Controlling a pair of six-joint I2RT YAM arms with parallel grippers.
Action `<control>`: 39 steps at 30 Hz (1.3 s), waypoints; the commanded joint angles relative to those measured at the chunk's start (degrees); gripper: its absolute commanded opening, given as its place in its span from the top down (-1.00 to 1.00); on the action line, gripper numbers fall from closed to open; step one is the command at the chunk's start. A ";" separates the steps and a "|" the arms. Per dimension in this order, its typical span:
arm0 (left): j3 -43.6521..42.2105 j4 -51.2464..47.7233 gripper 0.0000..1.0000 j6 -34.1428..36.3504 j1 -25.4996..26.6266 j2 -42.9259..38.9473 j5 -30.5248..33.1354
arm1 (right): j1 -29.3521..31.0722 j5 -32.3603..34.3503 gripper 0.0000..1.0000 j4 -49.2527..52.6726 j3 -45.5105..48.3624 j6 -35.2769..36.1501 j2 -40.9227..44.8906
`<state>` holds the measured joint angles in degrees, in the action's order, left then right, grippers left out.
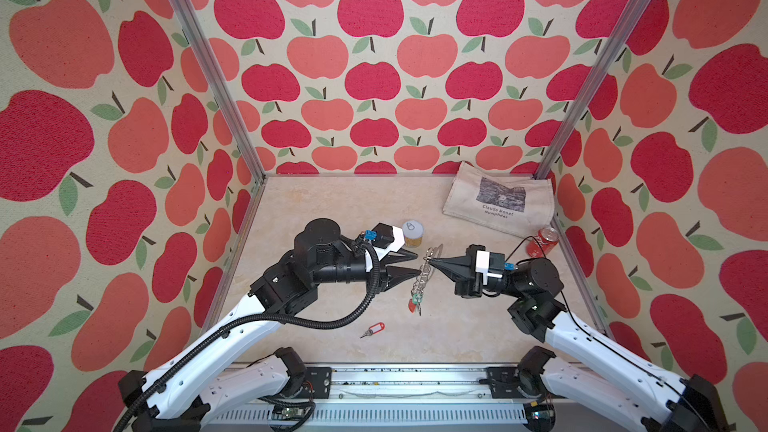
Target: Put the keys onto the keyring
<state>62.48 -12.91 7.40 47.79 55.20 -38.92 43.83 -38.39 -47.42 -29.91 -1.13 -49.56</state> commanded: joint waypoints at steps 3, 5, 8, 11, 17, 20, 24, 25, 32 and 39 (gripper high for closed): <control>-0.13 4.00 0.26 0.98 0.74 0.97 0.00 | -0.30 -0.35 1.00 -6.94 0.36 -3.44 -0.54; -0.45 4.97 0.27 1.02 0.73 0.85 0.66 | -0.34 -0.79 1.00 -6.90 0.29 -3.62 -0.54; -1.25 7.13 0.28 0.88 0.73 0.37 1.04 | -0.34 -1.50 1.00 -6.78 0.13 -3.89 -0.78; -1.61 8.65 0.31 0.69 0.73 0.06 1.12 | -0.39 -1.64 1.00 -7.29 0.12 -4.24 -1.09; -1.48 9.22 0.43 0.78 0.89 1.03 0.47 | -0.33 -2.59 1.00 -7.87 -0.41 -5.09 -1.67; -1.48 9.92 0.51 0.58 0.86 1.21 -0.02 | -0.28 -2.65 1.00 -7.87 -0.41 -5.25 -1.69; -1.31 9.57 0.57 0.89 1.08 1.79 -0.27 | -0.28 -2.83 1.00 -7.70 -0.74 -5.27 -1.67; -1.26 9.49 0.58 0.93 1.21 1.92 -0.37 | -0.33 -2.84 1.00 -7.79 -0.76 -5.37 -1.72; -0.97 9.04 0.66 1.06 1.32 2.52 -0.92 | -0.35 -2.57 1.00 -7.86 -0.85 -5.35 -1.80; -0.73 8.74 0.91 1.33 1.53 2.59 -0.75 | -0.33 -2.40 1.00 -7.29 -1.02 -5.29 -1.81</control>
<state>61.41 -4.40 8.38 48.90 57.49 -38.46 43.81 -40.93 -52.69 -29.74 -5.93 -51.35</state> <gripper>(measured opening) 0.058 0.042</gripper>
